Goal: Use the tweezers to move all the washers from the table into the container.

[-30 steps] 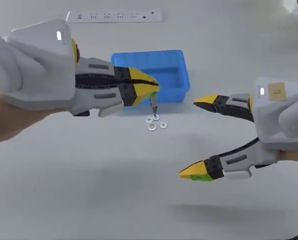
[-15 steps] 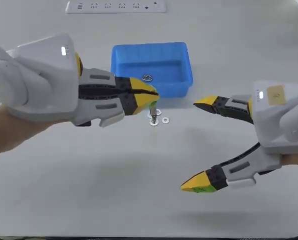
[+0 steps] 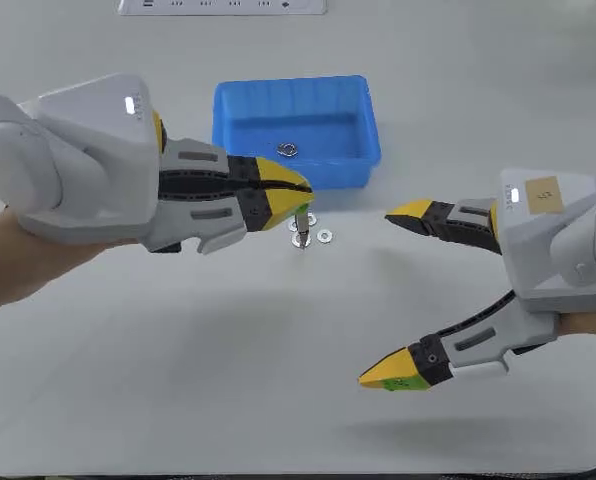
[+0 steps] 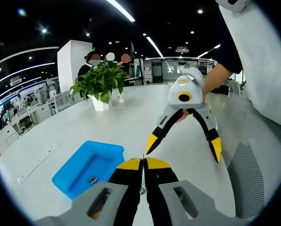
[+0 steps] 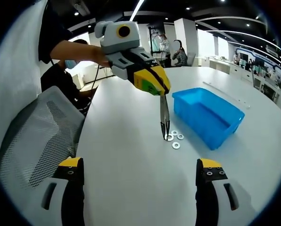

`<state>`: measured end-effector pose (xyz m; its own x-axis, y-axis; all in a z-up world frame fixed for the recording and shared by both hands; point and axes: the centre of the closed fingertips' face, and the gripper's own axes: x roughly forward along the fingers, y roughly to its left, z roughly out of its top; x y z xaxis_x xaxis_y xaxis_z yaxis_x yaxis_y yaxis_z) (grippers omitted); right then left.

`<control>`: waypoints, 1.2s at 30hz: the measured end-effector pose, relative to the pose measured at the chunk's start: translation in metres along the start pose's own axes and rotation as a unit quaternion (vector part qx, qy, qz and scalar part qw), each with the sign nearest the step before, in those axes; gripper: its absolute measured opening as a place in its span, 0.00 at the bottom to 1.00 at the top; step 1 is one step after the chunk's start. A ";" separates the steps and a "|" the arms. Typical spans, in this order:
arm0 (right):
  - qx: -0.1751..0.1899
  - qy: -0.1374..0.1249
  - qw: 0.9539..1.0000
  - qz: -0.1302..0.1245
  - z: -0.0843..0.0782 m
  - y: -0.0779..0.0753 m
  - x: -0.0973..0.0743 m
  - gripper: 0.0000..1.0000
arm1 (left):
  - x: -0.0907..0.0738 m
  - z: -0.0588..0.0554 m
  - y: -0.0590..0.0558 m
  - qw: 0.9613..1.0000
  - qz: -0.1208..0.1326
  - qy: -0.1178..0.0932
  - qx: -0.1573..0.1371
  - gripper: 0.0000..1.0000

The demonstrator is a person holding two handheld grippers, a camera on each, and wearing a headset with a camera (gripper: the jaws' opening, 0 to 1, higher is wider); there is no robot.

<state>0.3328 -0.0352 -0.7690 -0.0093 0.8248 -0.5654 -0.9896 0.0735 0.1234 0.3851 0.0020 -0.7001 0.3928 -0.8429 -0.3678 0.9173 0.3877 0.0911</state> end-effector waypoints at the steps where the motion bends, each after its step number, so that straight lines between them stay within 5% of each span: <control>1: 0.001 0.001 1.000 0.001 -0.001 0.000 0.000 0.99 | 0.000 0.002 -0.001 1.000 -0.004 -0.008 -0.009 0.05; 10: -0.002 0.001 1.000 0.014 0.004 0.000 0.007 0.98 | -0.003 0.000 -0.008 0.999 -0.036 0.004 -0.026 0.05; 17: -0.018 -0.009 0.999 0.030 0.023 -0.007 0.025 0.95 | -0.006 -0.004 -0.001 0.998 -0.049 0.024 -0.022 0.05; 24: -0.047 -0.016 0.998 0.032 0.042 -0.022 0.053 0.78 | -0.003 -0.003 -0.004 0.998 -0.057 0.028 -0.020 0.05; 30: -0.061 -0.002 0.997 0.049 0.044 -0.026 0.060 0.52 | -0.004 -0.001 -0.006 0.998 -0.056 0.030 -0.024 0.05; 36: -0.078 0.010 0.996 0.043 0.043 -0.034 0.062 0.39 | -0.002 0.001 -0.007 0.997 -0.059 0.027 -0.028 0.05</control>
<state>0.3718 0.0372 -0.7730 -0.0957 0.8130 -0.5744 -0.9953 -0.0855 0.0448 0.3777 0.0001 -0.6995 0.2768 -0.8628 -0.4230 0.9511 0.3089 -0.0077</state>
